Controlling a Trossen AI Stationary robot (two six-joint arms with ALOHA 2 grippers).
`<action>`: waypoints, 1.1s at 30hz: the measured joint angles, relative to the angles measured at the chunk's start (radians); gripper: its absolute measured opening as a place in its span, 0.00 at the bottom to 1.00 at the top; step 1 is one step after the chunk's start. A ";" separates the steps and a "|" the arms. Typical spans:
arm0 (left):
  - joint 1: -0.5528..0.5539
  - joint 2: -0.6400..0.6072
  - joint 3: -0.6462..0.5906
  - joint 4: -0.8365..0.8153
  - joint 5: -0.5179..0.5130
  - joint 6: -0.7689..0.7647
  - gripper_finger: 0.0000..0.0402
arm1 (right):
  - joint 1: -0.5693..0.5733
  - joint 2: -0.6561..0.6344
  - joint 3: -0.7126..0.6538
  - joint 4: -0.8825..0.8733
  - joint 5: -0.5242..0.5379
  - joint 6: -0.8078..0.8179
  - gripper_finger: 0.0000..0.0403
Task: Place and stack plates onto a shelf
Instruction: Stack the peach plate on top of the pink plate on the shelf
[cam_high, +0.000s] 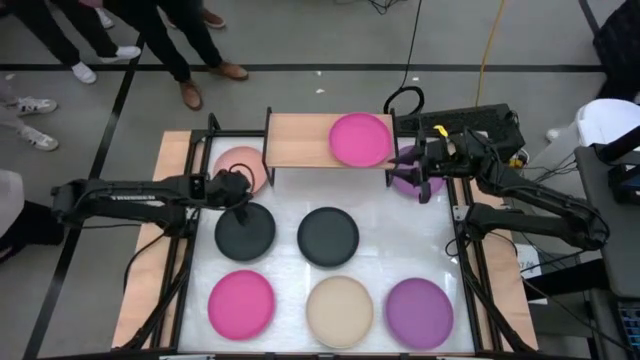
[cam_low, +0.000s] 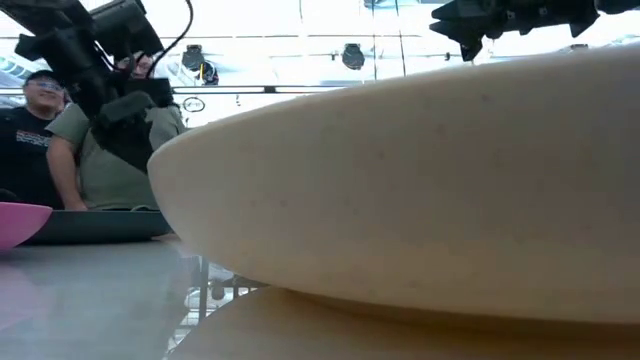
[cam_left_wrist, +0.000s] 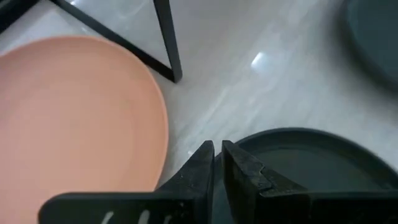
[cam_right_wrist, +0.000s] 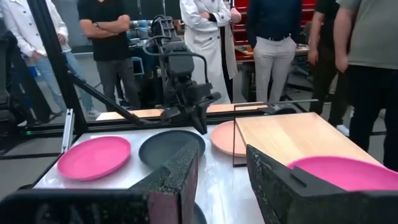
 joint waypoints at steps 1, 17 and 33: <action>0.001 0.016 0.000 0.003 0.000 -0.001 0.11 | 0.002 0.003 0.000 0.004 0.000 0.000 0.29; 0.125 0.251 0.000 0.067 -0.081 -0.057 0.45 | 0.002 0.010 0.000 0.012 0.006 -0.019 0.29; 0.173 0.377 0.000 0.098 -0.079 -0.050 0.18 | 0.002 0.010 0.000 0.004 0.005 -0.017 0.29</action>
